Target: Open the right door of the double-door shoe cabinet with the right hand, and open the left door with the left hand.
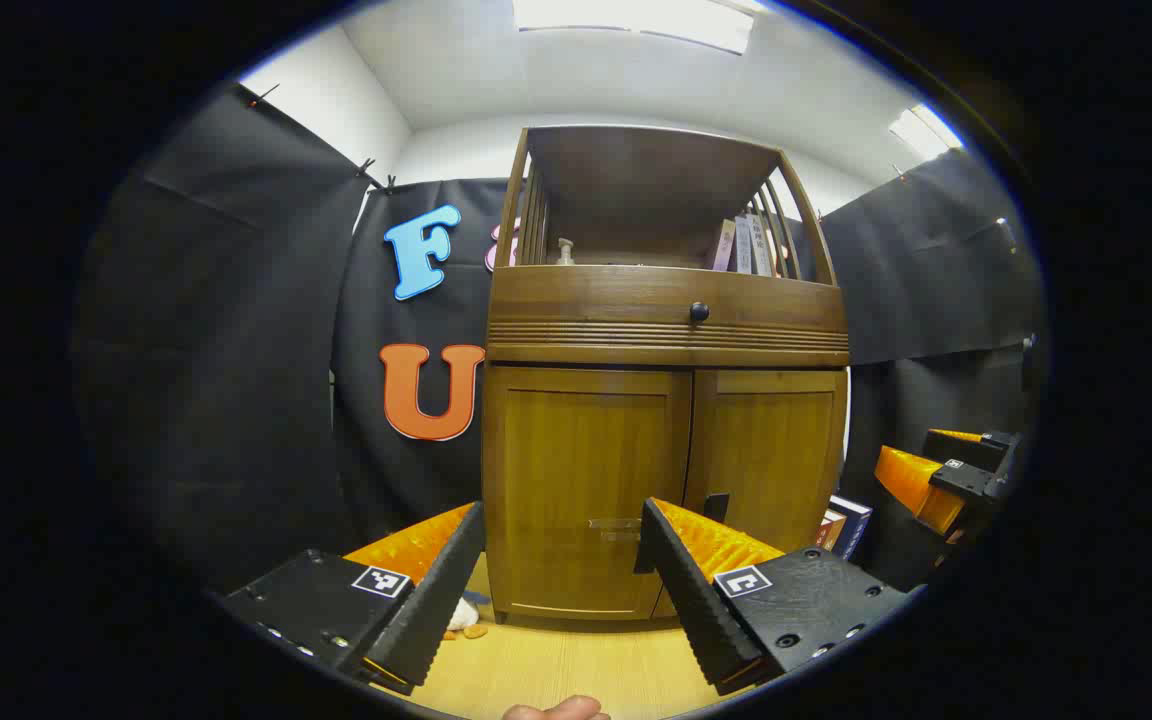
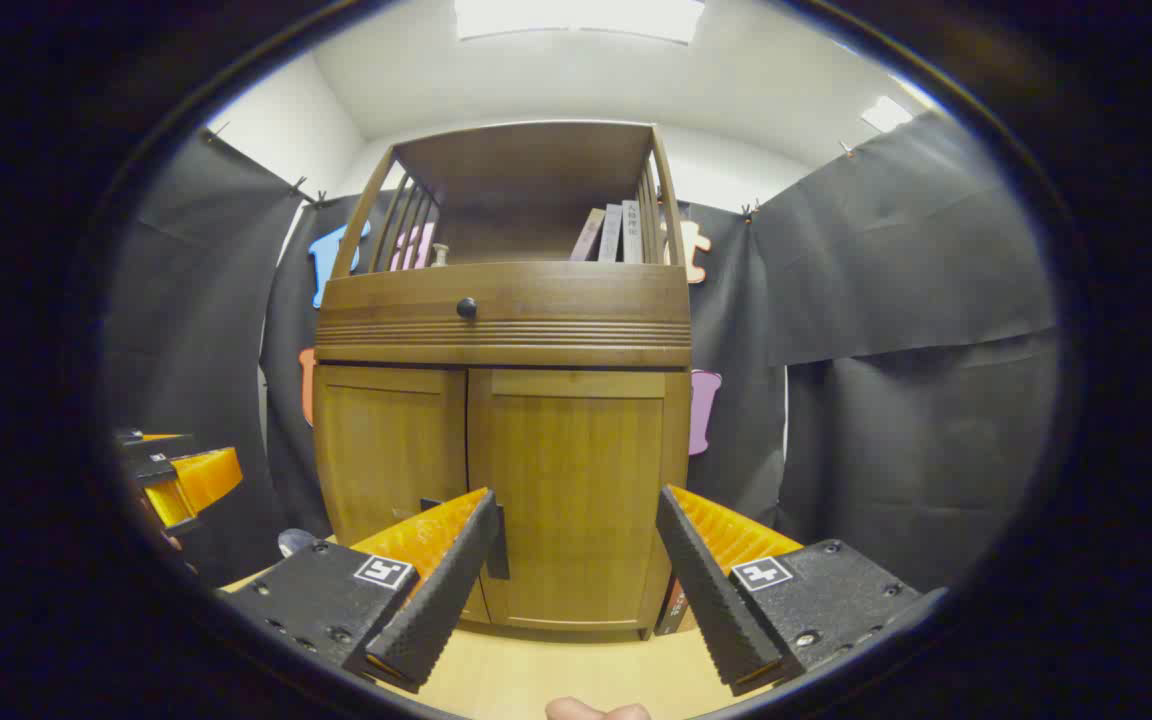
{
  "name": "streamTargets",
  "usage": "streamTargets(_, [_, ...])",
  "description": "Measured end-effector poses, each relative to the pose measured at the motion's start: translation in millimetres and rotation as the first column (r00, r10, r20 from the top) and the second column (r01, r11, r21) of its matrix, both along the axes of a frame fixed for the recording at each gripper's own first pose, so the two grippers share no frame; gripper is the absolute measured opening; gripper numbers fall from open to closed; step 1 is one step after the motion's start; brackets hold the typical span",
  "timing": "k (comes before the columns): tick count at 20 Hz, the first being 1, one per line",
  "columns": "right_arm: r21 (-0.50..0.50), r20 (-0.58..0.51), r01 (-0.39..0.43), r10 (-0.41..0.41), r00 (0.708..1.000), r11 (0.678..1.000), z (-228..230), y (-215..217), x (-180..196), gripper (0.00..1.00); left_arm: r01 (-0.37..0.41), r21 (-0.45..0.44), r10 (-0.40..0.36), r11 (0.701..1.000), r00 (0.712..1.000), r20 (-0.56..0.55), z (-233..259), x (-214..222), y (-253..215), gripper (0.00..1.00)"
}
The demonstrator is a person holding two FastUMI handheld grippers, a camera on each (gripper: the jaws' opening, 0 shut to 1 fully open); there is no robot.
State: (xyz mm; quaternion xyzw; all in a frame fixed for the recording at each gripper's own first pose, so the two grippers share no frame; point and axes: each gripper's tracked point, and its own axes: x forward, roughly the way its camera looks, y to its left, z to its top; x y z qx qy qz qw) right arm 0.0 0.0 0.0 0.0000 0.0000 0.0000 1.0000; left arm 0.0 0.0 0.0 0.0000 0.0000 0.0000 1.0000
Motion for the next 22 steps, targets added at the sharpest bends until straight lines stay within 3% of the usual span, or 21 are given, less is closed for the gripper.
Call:
streamTargets(5, [0.019,-0.035,-0.024,0.025,0.999,1.0,-7.0,-1.9,5.7,1.0,-0.003,0.013,0.003,1.0,1.0,0.001,1.1,1.2,-11.0,0.94])
streamTargets(6, [0.025,-0.039,-0.027,0.028,0.999,0.999,-8.2,-2.7,5.4,1.0,-0.001,0.013,0.001,1.0,1.0,0.001,1.5,0.3,-13.9,1.0])
streamTargets(8, [0.029,-0.048,-0.034,0.036,0.998,0.999,-9.5,-1.9,7.4,1.0,0.0,0.013,0.0,1.0,1.0,0.0,2.5,0.1,-15.8,0.95])
streamTargets(9, [0.029,-0.049,-0.041,0.042,0.998,0.999,-9.4,-0.2,7.7,1.0,-0.002,0.014,0.002,1.0,1.0,0.003,4.0,-0.4,-15.9,1.0])
streamTargets(11, [0.026,-0.054,-0.057,0.059,0.997,0.998,-9.5,3.1,10.8,1.0,-0.011,0.014,0.011,1.0,1.0,0.008,5.0,-2.0,-14.4,1.0])
streamTargets(12, [0.023,-0.061,-0.064,0.065,0.996,0.998,-10.4,5.1,12.0,1.0,-0.017,0.012,0.017,1.0,1.0,0.009,5.2,-3.6,-12.2,0.95])
streamTargets(14, [0.021,-0.08,-0.079,0.08,0.994,0.997,-14.5,9.9,18.8,0.97,-0.038,0.01,0.038,0.999,0.999,0.015,6.2,-6.3,-5.9,0.95])
streamTargets(15, [0.022,-0.1,-0.082,0.083,0.992,0.996,-19.6,11.7,23.0,1.0,-0.054,0.007,0.054,0.999,0.998,0.017,6.3,-8.8,-1.6,1.0])
streamTargets(17, [0.029,-0.123,-0.079,0.082,0.989,0.996,-24.7,14.0,34.3,1.0,-0.09,-0.009,0.09,0.996,0.996,0.009,2.9,-14.4,8.8,0.95])
streamTargets(22, [0.019,-0.188,-0.108,0.109,0.976,0.994,-44.7,36.6,62.2,0.97,-0.158,0.007,0.158,0.987,0.987,0.007,0.5,-25.1,32.6,0.95])
